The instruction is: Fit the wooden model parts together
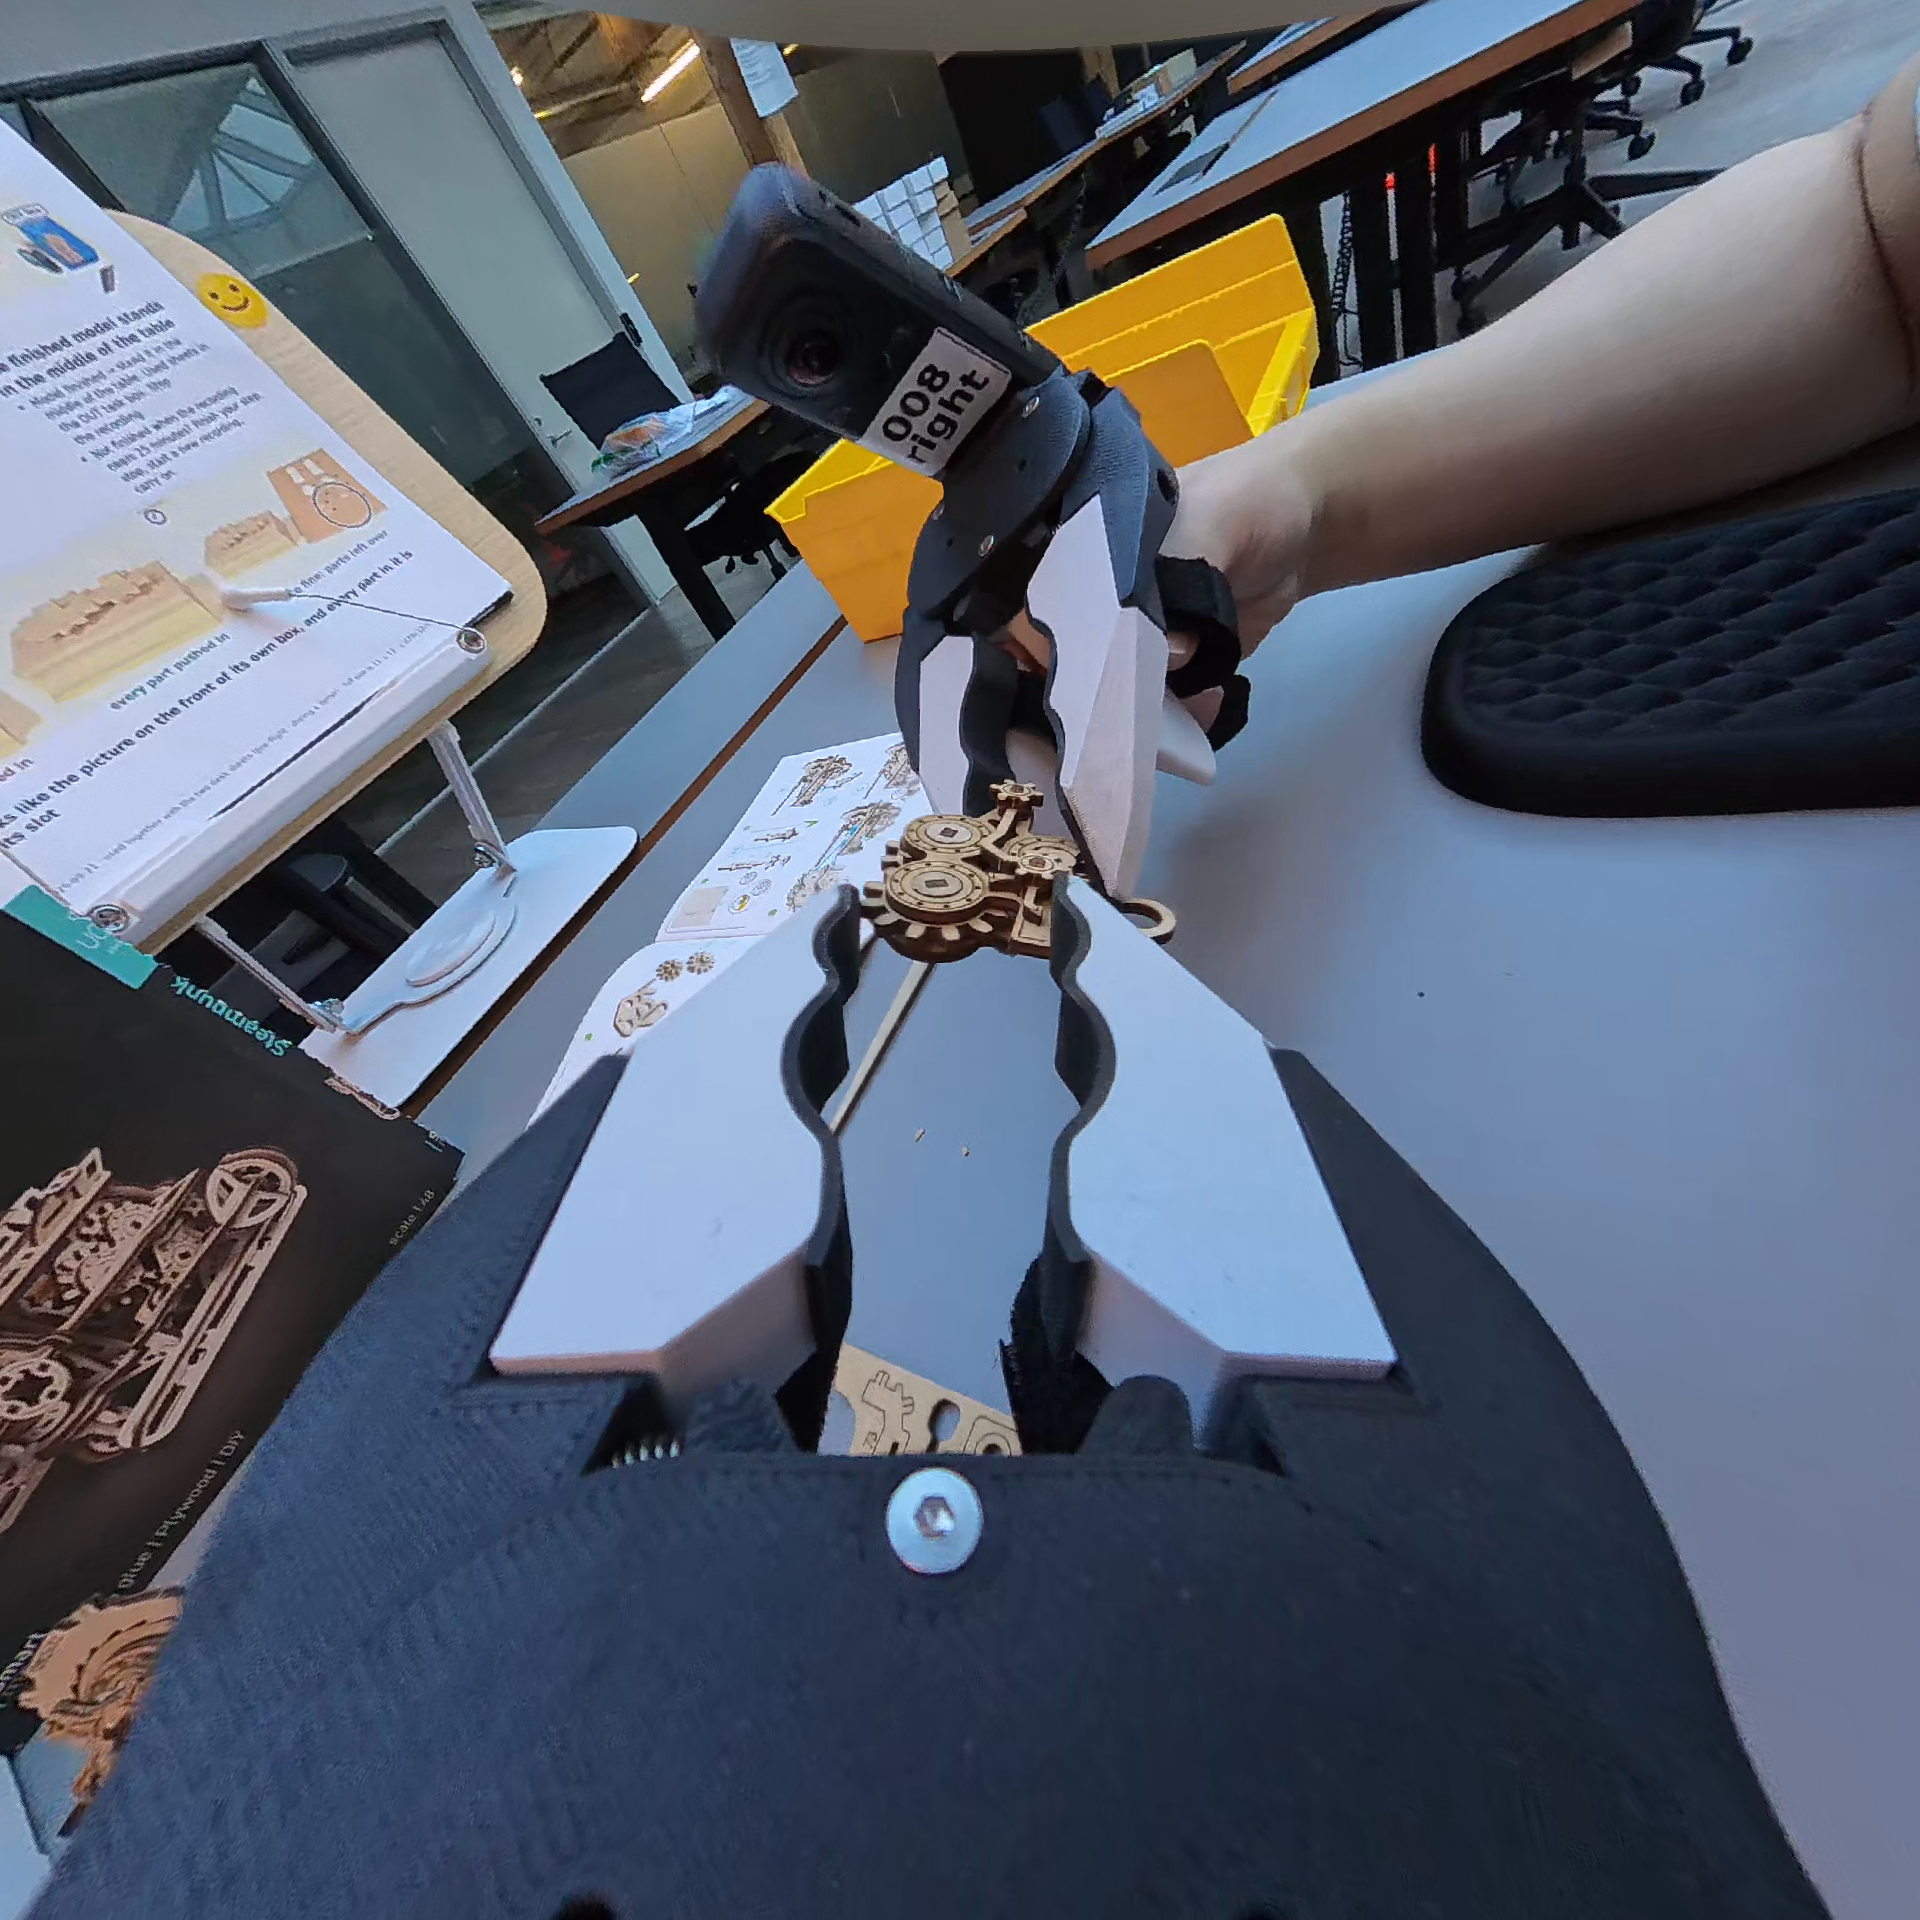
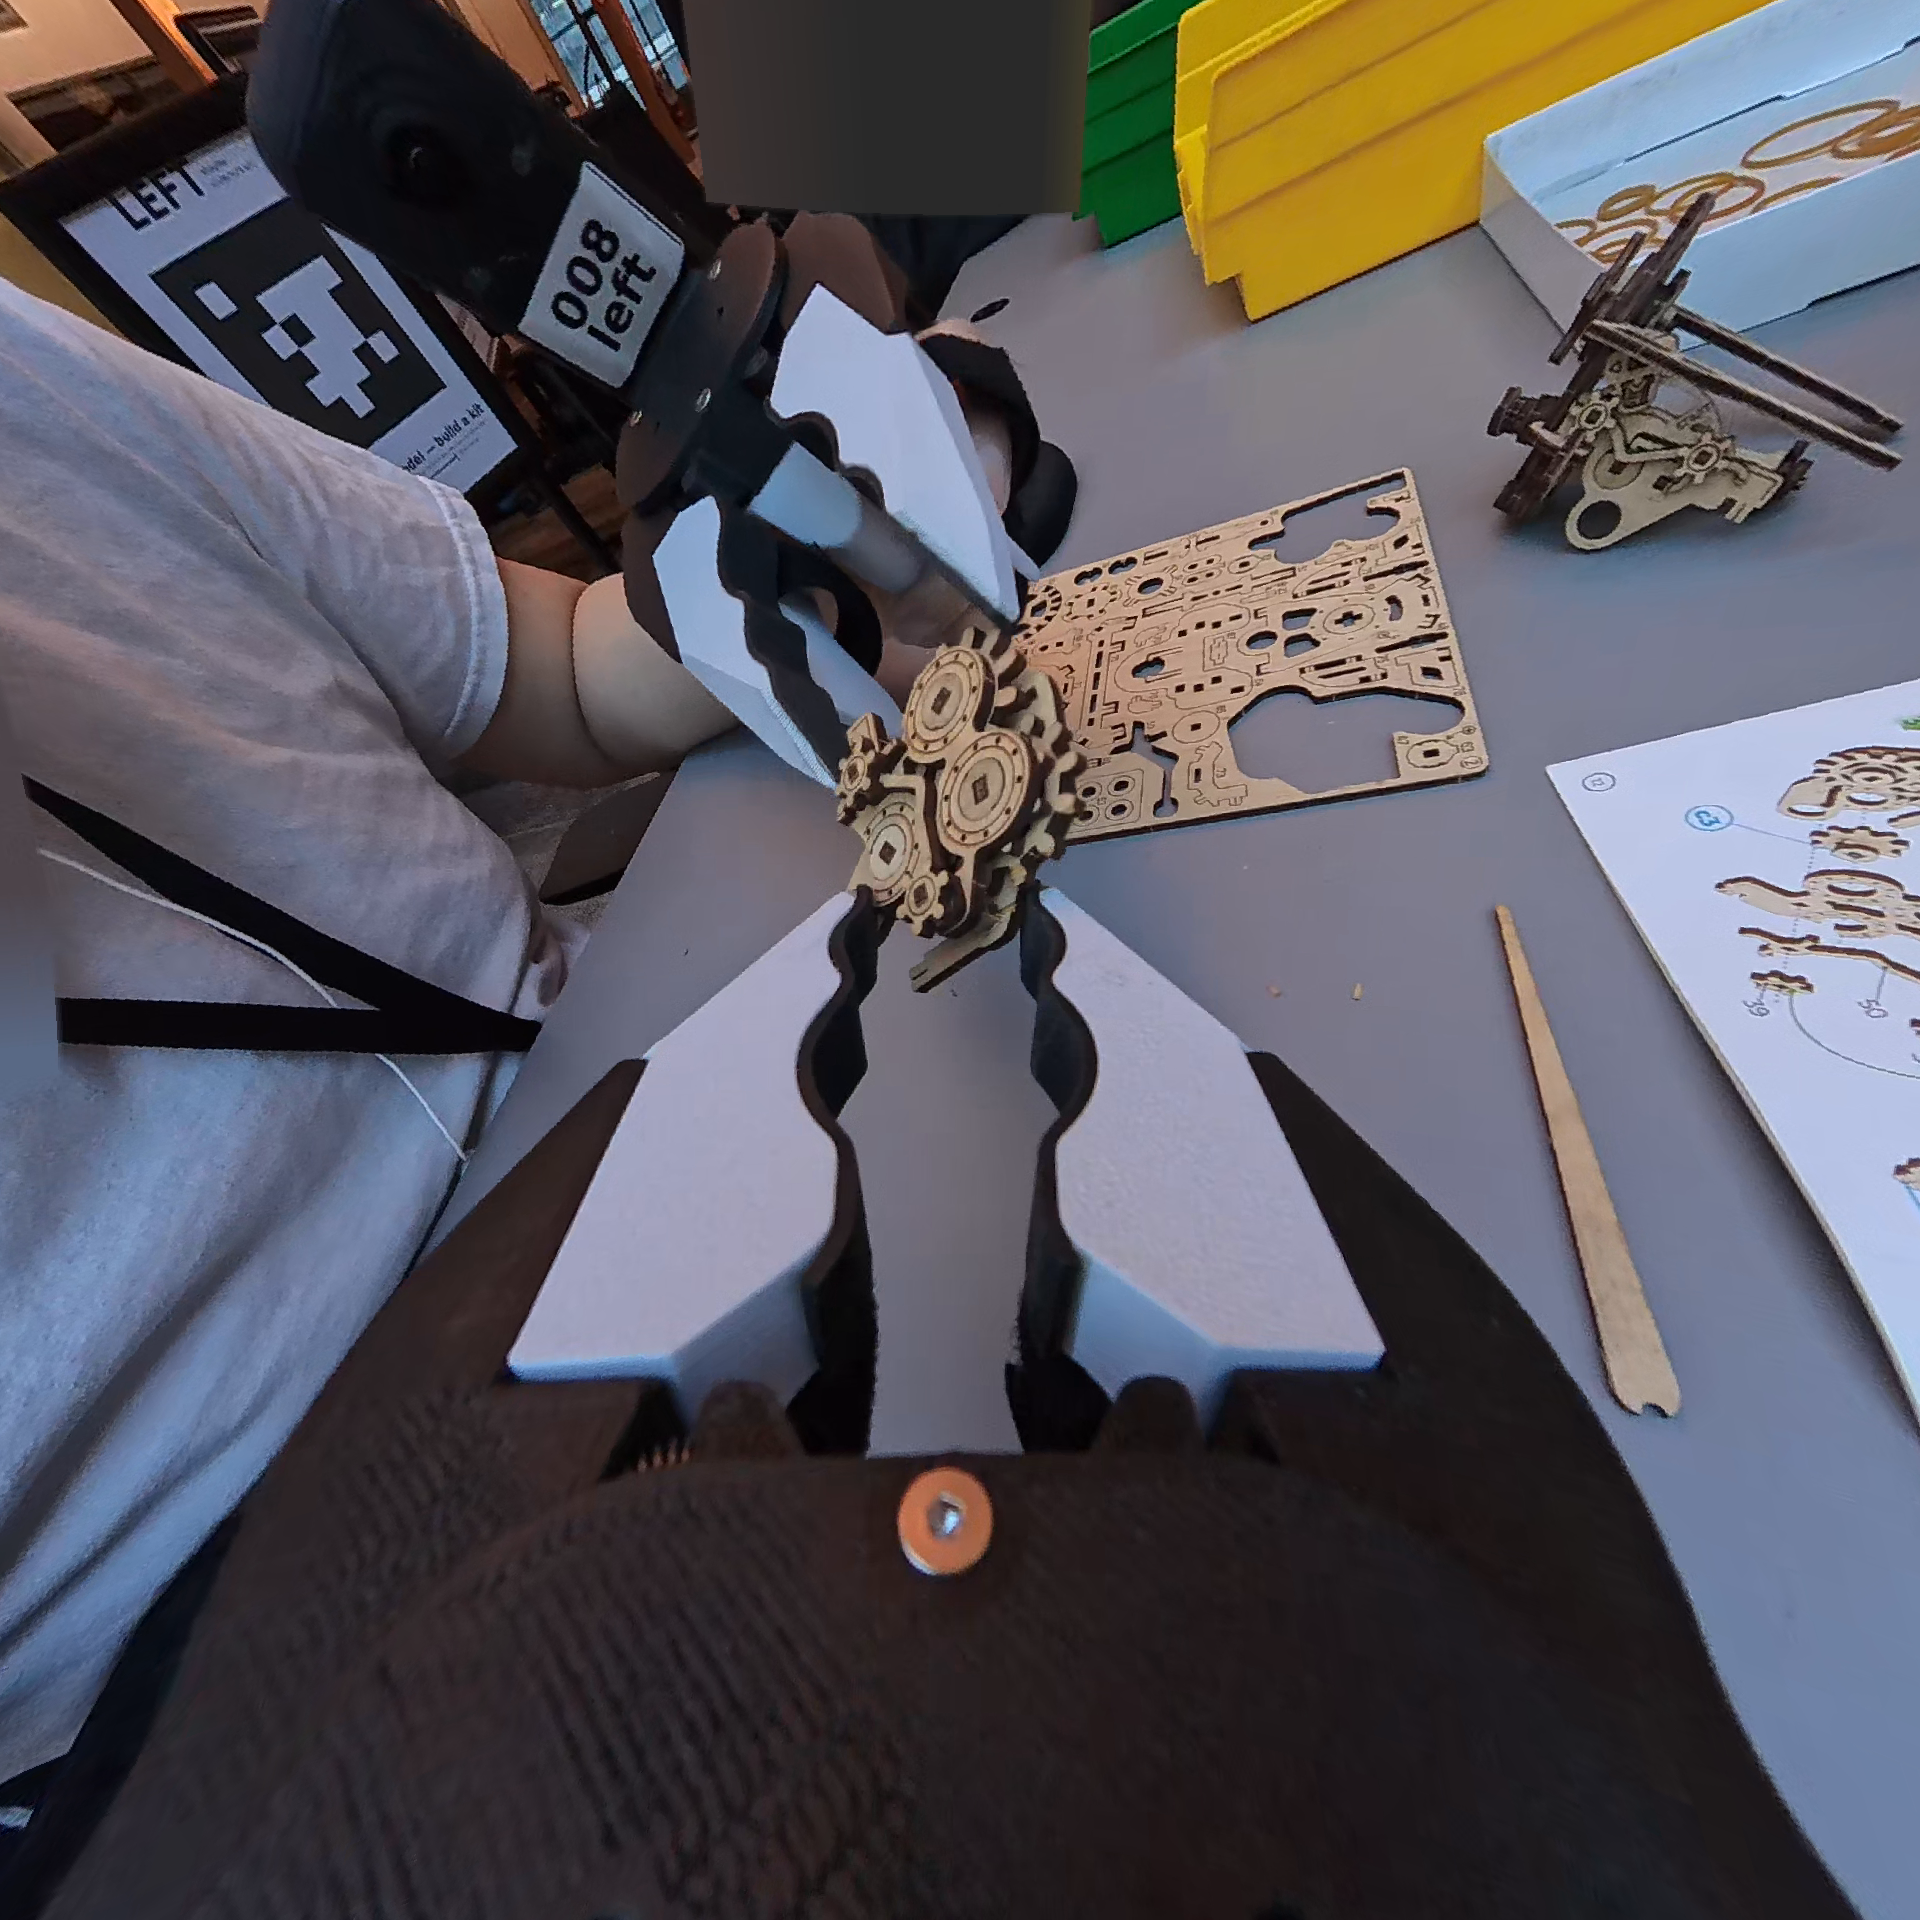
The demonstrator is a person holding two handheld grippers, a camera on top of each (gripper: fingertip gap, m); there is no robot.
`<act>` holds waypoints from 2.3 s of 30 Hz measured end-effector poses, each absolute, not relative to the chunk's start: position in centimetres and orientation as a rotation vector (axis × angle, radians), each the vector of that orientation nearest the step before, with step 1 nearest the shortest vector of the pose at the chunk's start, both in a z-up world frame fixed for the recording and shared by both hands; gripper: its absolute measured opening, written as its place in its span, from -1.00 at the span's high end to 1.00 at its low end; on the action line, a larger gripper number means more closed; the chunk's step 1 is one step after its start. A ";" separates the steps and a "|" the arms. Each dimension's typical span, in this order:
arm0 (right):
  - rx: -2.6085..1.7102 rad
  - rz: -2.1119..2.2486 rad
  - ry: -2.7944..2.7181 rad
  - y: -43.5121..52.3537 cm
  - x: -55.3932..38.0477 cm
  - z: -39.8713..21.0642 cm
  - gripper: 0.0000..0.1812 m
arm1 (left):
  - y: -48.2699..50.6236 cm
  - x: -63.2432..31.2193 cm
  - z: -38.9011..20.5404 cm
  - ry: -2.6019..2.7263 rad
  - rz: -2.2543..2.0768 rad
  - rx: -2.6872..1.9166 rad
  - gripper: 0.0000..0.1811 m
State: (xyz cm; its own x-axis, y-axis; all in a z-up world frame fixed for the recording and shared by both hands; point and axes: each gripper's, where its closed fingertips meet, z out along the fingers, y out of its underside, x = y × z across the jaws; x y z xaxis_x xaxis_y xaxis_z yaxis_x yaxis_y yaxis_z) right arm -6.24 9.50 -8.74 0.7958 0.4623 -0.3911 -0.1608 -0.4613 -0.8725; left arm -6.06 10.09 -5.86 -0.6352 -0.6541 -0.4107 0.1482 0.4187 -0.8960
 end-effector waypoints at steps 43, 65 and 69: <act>-1.852 0.639 -0.200 10.1 -5.1 -8.0 0.73 | 10.8 -5.4 -6.3 1.893 -1.238 -0.453 0.61; -1.824 0.551 -0.215 10.4 -5.0 -7.8 0.73 | 11.3 -5.4 -6.5 1.902 -1.180 -0.459 0.61; -1.804 0.546 -0.223 10.3 -5.0 -7.3 0.73 | 11.2 -5.4 -6.1 1.885 -1.204 -0.474 0.61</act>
State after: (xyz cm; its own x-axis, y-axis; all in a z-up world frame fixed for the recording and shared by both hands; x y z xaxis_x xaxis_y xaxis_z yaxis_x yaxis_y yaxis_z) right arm -5.02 10.34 -7.31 0.8722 0.4203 -0.2501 -0.1248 -0.3032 -0.9447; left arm -5.39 11.19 -6.12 -0.5849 -0.6804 -0.4415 0.1145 0.4696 -0.8754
